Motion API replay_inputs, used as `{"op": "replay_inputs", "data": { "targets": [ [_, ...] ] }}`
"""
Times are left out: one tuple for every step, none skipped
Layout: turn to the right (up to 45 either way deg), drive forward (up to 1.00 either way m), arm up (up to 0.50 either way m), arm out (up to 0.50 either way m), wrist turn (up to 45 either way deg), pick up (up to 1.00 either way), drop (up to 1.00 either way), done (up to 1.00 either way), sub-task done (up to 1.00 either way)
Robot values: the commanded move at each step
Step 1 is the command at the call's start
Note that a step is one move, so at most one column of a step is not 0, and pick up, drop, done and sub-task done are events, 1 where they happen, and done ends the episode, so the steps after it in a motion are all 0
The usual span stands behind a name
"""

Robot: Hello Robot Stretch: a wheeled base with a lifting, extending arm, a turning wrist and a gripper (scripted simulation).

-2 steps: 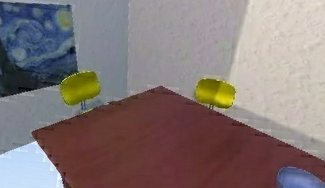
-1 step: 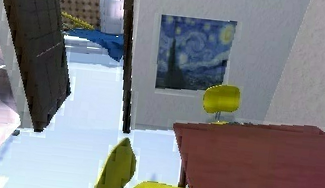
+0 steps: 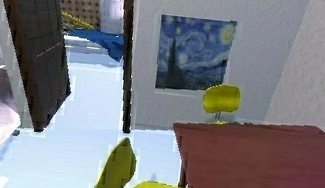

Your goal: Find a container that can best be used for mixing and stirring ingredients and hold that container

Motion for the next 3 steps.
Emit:
{"op": "replay_inputs", "data": {
  "targets": [
    [0.0,0.0,0.0,0.0,45.0,0.0,0.0,0.0,0.0],
    [0.0,0.0,0.0,0.0,45.0,0.0,0.0,0.0,0.0],
    [0.0,0.0,0.0,0.0,3.0,0.0,0.0,0.0,0.0]
  ]
}}
